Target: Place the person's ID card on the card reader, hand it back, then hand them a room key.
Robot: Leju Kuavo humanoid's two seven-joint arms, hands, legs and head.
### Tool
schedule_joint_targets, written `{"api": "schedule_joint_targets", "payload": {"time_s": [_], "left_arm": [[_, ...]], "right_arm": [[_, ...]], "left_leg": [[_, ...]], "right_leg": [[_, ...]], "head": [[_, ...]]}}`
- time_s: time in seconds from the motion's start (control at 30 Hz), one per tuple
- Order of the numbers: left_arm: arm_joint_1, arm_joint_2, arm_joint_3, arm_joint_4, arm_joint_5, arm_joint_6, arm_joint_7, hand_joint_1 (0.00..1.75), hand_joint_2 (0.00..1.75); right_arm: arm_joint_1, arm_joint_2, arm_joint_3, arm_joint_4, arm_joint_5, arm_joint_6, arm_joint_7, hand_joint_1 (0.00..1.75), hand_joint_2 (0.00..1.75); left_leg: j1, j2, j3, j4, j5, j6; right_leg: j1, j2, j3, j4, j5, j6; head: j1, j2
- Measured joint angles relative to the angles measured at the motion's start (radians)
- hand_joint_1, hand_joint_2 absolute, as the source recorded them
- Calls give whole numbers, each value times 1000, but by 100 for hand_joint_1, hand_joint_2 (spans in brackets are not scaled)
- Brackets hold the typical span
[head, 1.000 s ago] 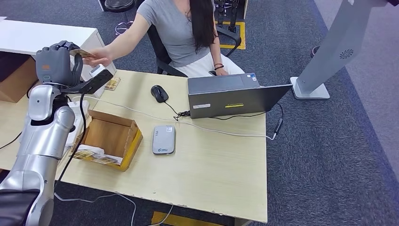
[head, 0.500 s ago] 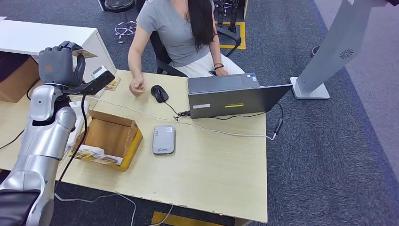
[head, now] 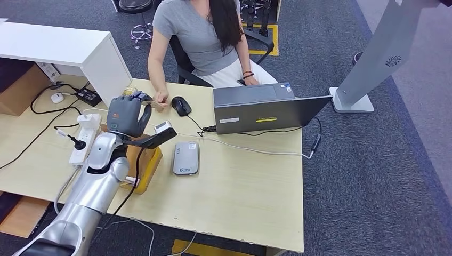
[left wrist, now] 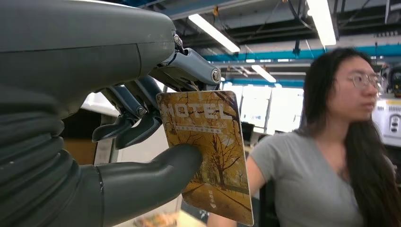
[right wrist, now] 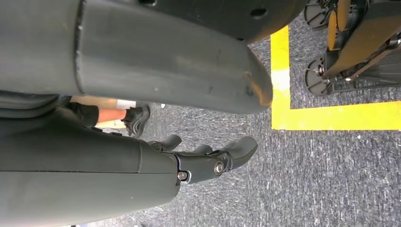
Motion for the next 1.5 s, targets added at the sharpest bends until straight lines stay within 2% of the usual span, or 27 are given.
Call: {"api": "schedule_joint_targets", "payload": {"time_s": [0.17,0.37,0.5,0.7,1.1,1.27,1.5], "left_arm": [[27,-47,-65,26,-11,-20,18,175,175],[33,-71,-99,52,-16,-26,26,175,175],[34,-77,-108,64,-19,-45,37,175,175],[31,-81,-120,107,-33,-136,86,175,175],[-11,-96,-150,250,-30,-241,101,175,175],[-42,-101,-155,298,-22,-254,101,175,175],[-64,-94,-156,315,1,-209,101,175,175]], "right_arm": [[0,2,0,0,5,0,0,0,0],[1,2,0,0,10,0,0,0,0],[1,2,0,0,11,0,0,0,0],[1,3,-2,0,15,1,0,0,0],[1,5,-11,0,24,3,8,0,0],[1,8,-17,0,26,3,9,0,0],[2,9,-28,0,32,6,-1,0,0]], "left_leg": [[0,0,0,0,0,0],[0,0,0,0,0,0],[0,0,0,0,0,0],[0,0,0,0,0,0],[0,0,0,0,0,0],[0,0,0,0,0,0],[0,0,0,0,0,0]], "right_leg": [[0,0,0,0,0,0],[0,0,0,0,0,0],[0,0,0,0,0,0],[0,0,0,0,0,0],[0,0,0,0,0,0],[0,0,1,0,0,0],[0,0,0,0,0,0]], "head": [[0,0],[0,0],[0,0],[0,0],[0,0],[0,0],[0,0]]}}
